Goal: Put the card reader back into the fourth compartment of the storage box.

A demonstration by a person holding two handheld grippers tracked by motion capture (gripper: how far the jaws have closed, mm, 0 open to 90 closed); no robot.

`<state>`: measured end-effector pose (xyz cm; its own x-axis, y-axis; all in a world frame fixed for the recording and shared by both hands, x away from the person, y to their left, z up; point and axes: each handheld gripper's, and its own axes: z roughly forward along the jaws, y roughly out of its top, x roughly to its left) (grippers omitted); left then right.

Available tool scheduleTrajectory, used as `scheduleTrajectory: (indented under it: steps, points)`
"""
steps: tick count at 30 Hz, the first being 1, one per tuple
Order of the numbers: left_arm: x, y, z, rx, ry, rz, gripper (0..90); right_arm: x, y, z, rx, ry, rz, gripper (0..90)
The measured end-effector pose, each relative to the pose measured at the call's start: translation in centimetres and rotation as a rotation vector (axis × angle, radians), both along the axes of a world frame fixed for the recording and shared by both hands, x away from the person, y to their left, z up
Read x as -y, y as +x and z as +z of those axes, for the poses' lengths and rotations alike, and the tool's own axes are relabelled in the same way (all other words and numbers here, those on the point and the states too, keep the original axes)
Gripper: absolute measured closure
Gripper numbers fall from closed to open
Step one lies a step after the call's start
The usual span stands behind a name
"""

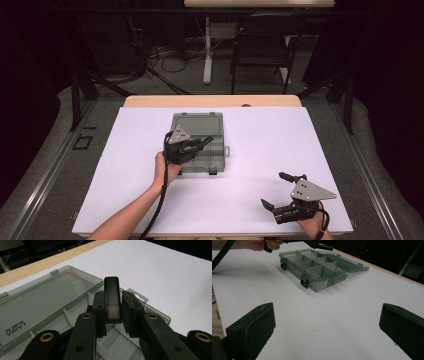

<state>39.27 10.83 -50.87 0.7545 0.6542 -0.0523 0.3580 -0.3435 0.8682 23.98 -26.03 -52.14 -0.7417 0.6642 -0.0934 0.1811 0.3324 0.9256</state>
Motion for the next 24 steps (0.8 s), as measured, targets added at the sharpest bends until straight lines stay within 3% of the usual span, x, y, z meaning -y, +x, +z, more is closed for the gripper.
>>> scheduleTrajectory:
  steps: [24]
  points:
    - [1.6, 1.3, -0.3, -0.046, 0.003, 0.028, 74.3, 0.0, -0.1, 0.0, -0.001, 0.001, 0.0, 0.2]
